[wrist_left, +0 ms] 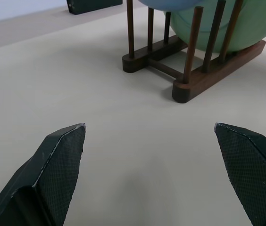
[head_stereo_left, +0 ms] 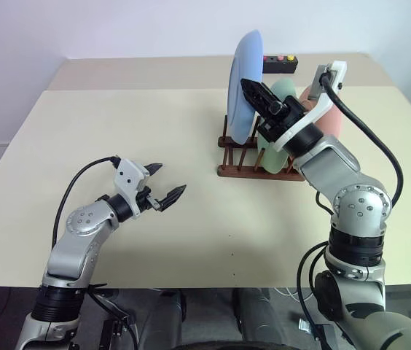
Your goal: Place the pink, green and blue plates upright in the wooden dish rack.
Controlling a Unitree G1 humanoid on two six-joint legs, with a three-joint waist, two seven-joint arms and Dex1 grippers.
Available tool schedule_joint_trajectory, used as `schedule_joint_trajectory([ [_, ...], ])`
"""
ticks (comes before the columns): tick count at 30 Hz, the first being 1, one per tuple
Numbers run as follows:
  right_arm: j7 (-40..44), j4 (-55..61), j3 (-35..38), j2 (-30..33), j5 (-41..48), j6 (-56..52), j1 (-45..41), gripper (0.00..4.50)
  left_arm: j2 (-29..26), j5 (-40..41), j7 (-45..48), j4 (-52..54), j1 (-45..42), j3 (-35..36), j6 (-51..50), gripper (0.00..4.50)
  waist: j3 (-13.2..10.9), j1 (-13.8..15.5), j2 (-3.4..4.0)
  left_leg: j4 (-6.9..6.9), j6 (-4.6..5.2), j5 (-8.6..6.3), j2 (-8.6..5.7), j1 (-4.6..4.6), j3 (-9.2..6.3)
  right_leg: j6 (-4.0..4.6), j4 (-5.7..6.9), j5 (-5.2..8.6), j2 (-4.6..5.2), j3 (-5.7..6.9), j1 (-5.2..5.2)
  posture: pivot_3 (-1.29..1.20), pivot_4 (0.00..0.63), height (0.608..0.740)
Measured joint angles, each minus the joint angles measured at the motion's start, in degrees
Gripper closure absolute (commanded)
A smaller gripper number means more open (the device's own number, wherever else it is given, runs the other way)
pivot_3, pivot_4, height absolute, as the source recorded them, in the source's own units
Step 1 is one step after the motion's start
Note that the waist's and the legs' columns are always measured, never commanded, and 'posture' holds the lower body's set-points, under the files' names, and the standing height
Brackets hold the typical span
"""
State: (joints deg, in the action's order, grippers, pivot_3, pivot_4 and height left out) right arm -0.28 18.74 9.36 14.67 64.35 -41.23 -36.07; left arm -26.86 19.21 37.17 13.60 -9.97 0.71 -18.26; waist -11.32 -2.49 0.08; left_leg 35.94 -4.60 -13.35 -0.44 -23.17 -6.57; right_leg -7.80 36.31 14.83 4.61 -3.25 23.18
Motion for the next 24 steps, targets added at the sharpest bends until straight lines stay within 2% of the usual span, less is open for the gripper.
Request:
schedule_joint_trajectory([
  [6,-0.88,0.0,0.07,-0.09,0.08,-0.65,0.3,4.48,0.0,0.0,-0.11,0.02,0.14,0.0,-0.02,0.0,0.0,-0.01,0.0,0.0,0.0,0.0,0.0,-0.03,0.0,0.0,0.0,0.0,0.0,0.0,0.03,0.0,0.15,0.734],
  [9,-1.1,0.0,0.26,-0.14,0.18,-0.75,0.32,3.44,0.0,0.0,-0.13,0.03,0.14,0.0,-0.04,0.0,0.0,0.0,0.0,0.0,0.0,0.0,0.0,-0.04,0.0,0.0,0.0,0.0,0.0,0.0,0.03,0.0,0.15,0.734],
  [15,-1.25,0.02,0.56,-0.16,0.57,-0.91,0.38,0.34,0.01,0.01,-0.15,0.1,0.14,0.0,-0.22,0.0,0.0,0.0,0.0,0.0,0.0,0.0,0.0,-0.04,0.0,0.0,0.0,0.0,0.0,0.0,0.04,0.0,0.15,0.734],
  [16,-1.19,0.03,0.56,-0.15,0.56,-0.91,0.38,0.06,0.01,0.01,-0.15,0.15,0.14,0.0,-0.25,0.0,0.0,-0.01,0.0,0.0,0.0,0.0,0.0,-0.04,0.0,0.0,0.0,0.0,0.0,0.0,0.04,0.0,0.15,0.734],
  [24,-0.1,0.14,0.27,0.52,-1.2,-0.9,0.38,0.06,0.09,0.04,-0.16,0.47,0.16,-0.01,-0.42,0.0,0.0,0.0,0.0,0.0,0.0,0.0,0.0,-0.05,0.0,0.0,0.0,0.0,0.0,0.0,0.04,0.0,0.15,0.734],
])
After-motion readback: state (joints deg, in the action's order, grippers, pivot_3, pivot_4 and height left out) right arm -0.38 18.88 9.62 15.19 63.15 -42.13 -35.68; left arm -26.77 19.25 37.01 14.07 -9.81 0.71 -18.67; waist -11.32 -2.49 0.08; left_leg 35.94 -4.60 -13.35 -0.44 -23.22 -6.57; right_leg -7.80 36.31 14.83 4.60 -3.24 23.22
